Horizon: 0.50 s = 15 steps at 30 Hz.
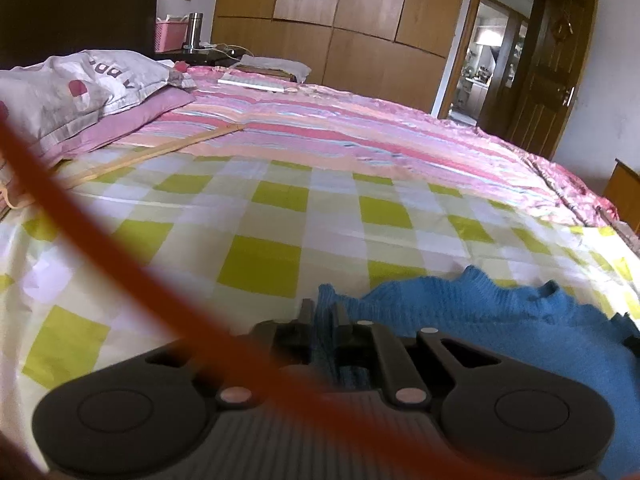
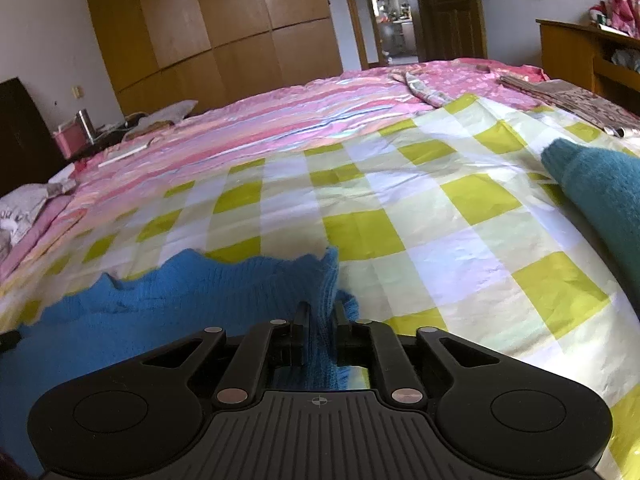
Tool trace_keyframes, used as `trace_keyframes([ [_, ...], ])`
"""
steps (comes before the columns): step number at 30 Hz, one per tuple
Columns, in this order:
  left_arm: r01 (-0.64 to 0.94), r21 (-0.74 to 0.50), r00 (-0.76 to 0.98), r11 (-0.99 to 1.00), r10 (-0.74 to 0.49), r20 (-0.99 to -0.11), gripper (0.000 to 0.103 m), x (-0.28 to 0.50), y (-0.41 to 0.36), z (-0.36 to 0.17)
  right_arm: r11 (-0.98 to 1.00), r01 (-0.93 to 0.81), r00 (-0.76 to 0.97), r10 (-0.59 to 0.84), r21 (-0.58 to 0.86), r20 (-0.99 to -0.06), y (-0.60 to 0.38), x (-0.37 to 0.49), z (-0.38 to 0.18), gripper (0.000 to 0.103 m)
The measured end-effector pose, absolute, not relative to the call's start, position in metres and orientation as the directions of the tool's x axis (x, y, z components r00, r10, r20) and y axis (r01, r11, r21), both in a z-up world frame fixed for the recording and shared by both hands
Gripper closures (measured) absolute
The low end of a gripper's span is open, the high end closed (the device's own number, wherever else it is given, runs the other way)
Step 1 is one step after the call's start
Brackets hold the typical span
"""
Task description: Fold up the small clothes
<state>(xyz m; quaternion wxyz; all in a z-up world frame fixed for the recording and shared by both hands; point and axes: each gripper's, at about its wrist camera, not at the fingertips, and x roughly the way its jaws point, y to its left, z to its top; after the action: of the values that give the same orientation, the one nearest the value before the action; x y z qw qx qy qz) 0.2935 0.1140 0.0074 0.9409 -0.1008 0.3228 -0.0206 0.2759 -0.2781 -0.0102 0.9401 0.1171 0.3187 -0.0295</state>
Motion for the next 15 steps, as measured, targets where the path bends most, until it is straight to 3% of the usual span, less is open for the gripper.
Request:
trace_keyframes([
  [9,-0.065,-0.193,0.806,0.979,-0.063,-0.589,0.076,0.255,0.122,0.026,0.985,0.127,0.855,-0.051,0.114,-0.516,-0.264,0.243,0.016,0.082],
  [15,-0.033,-0.212,0.801,0.977,-0.101,-0.590,0.075,0.218,0.111,0.029,0.991,0.038,0.849,0.036,0.129,-0.527,-0.250,0.216,0.009,0.082],
])
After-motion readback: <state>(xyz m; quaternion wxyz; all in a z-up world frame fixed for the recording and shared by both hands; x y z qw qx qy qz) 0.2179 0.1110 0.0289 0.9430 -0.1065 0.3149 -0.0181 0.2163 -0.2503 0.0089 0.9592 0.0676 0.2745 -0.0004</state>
